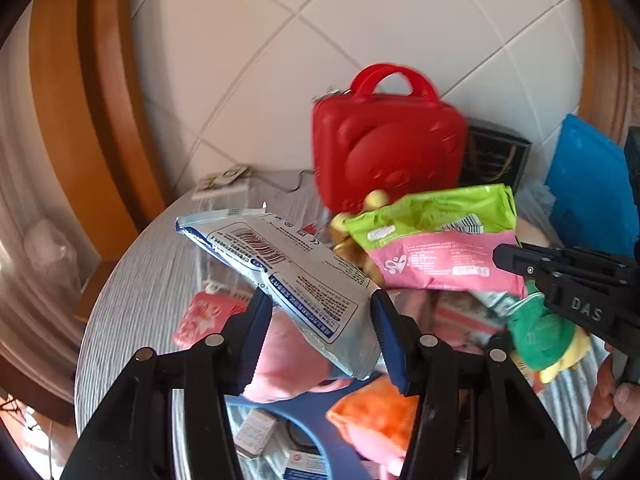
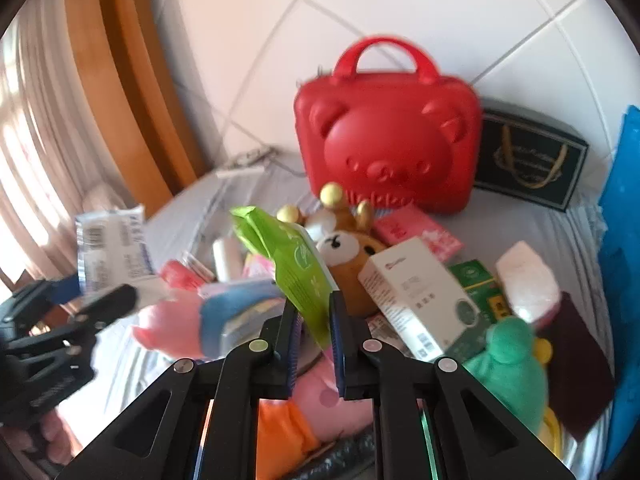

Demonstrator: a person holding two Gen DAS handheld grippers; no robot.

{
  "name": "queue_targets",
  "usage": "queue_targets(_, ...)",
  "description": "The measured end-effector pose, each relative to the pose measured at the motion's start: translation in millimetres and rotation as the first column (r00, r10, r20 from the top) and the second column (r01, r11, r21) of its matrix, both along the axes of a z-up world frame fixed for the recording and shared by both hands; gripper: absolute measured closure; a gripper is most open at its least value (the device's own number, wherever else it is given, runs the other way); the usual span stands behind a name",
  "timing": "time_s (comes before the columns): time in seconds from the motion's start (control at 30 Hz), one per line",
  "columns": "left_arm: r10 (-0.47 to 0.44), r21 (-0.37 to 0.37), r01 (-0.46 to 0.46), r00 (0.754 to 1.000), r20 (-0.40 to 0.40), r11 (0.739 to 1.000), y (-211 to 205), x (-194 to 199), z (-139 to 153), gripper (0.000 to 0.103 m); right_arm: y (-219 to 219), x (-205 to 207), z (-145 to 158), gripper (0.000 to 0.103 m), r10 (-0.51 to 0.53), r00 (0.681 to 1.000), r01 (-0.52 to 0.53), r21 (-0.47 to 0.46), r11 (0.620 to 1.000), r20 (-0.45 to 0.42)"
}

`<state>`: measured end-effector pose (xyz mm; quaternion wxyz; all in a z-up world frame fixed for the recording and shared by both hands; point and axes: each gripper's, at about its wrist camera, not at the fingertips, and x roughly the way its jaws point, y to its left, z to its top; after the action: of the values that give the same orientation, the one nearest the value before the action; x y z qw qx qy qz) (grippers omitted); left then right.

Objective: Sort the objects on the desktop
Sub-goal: 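Grasp the white wipe packet with the left tool while the right tool grasps the green-pink wipe pack, then carry both packs to the blue crate and release the green-pink pack from the right tool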

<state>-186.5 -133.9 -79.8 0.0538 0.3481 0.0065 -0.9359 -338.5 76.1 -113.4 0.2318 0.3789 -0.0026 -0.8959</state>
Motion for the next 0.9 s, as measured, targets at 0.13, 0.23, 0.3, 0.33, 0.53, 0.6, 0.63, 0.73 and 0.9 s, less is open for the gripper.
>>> queue_targets(0.13, -0.043, 0.005, 0.043, 0.999, -0.031, 0.999, 22, 7, 17, 0.052, 21, 16, 20, 0.094, -0.019, 0.999, 0.018, -0.031, 0.999, -0.026)
queue_targets(0.23, -0.057, 0.006, 0.057, 0.998, -0.034, 0.998, 37, 11, 22, 0.053, 37, 26, 31, 0.094, -0.04, 0.998, 0.039, -0.031, 0.999, -0.045)
queue_targets(0.3, -0.054, 0.009, 0.054, 0.998, -0.023, 0.998, 43, 14, 19, 0.053, 45, 30, 29, 0.094, -0.035, 0.999, 0.034, -0.032, 0.999, -0.021)
queue_targets(0.33, -0.045, 0.006, 0.045, 0.999, -0.008, 0.999, 46, 16, 14, 0.053, 49, 33, 24, 0.094, -0.037, 0.999, 0.037, -0.021, 0.999, -0.001)
queue_targets(0.53, 0.02, 0.04, -0.025, 0.992, 0.122, 0.999, 50, 12, -35, 0.053, 73, 46, -24, 0.054, -0.014, 0.993, 0.01, 0.035, 0.999, 0.119)
queue_targets(0.6, 0.032, 0.034, -0.038, 0.989, 0.147, 0.999, 56, 7, -49, 0.053, 78, 47, -31, 0.035, 0.005, 0.993, -0.01, 0.043, 0.999, 0.122)
queue_targets(0.63, 0.032, 0.036, -0.039, 0.987, 0.156, 0.999, 59, 5, -53, 0.053, 78, 44, -35, 0.033, 0.01, 0.993, -0.015, 0.046, 0.999, 0.122)
queue_targets(0.73, 0.026, 0.039, -0.033, 0.985, 0.17, 0.999, 72, -1, -60, 0.053, 79, 28, -46, 0.033, 0.019, 0.991, -0.023, 0.027, 0.999, 0.131)
queue_targets(0.9, 0.02, 0.038, -0.026, 0.989, 0.147, 0.999, 83, -3, -50, 0.053, 72, 14, -51, 0.082, 0.006, 0.994, -0.009, 0.03, 1.0, 0.11)
